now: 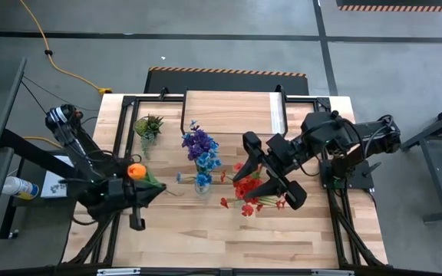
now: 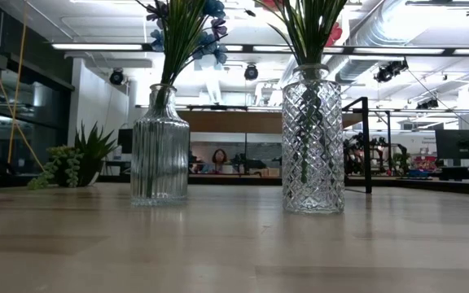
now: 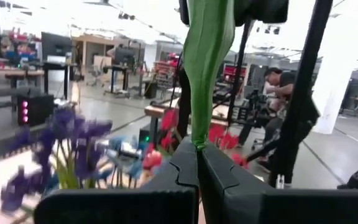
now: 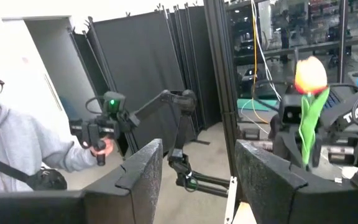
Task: Pick and place flowers into a vace then onto a shelf
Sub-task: Put the orange tulip into the left transparent vase
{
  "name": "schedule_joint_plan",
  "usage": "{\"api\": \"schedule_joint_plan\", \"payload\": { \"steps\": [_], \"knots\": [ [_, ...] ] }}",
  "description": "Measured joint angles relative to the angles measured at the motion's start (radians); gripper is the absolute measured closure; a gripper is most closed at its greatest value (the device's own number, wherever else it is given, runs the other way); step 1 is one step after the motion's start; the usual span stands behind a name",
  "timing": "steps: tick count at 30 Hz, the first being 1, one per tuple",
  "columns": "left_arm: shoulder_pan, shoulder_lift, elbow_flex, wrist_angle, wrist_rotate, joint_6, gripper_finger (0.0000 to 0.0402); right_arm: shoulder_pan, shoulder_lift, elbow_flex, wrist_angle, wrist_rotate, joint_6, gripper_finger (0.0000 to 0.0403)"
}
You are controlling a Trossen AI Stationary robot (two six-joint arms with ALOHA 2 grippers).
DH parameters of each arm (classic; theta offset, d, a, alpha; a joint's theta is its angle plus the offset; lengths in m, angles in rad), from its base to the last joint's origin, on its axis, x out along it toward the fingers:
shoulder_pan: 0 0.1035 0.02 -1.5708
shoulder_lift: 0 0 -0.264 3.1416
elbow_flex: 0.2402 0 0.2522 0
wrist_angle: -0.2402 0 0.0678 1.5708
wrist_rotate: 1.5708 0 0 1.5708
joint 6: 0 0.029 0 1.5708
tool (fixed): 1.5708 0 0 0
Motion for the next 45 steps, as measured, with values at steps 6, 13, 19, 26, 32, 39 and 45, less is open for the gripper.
{"api": "schedule_joint_plan", "payload": {
  "steps": [6,13,19,26,32,39,45],
  "knots": [
    [0.012,0.0,-0.054,0.022,-0.023,-0.026,0.0371,0.0,0.0,0.0,0.0,0.029,0.007,0.021],
    [0.012,0.0,-0.148,0.116,-0.025,-0.027,0.0371,0.0,0.0,0.0,0.0,0.089,0.005,0.021],
    [0.013,0.0,-0.259,0.321,-0.006,0.007,0.0371,0.0,0.0,0.0,0.0,0.129,0.005,0.021],
    [0.099,0.0,-0.376,0.547,0.161,0.045,0.0371,0.0,0.0,0.0,0.002,0.17,0.006,0.021],
    [0.167,0.0,-0.414,0.569,0.25,-0.001,0.0371,0.0,0.0,0.0,0.006,0.188,0.017,0.021],
    [0.179,0.005,-0.416,0.548,0.289,-0.061,0.0371,0.0,0.0,0.0,0.007,0.221,0.017,0.021],
    [0.179,0.01,-0.416,0.539,0.283,-0.084,0.0371,0.0,0.0,0.0,0.007,0.226,0.008,0.021]
  ]
}}
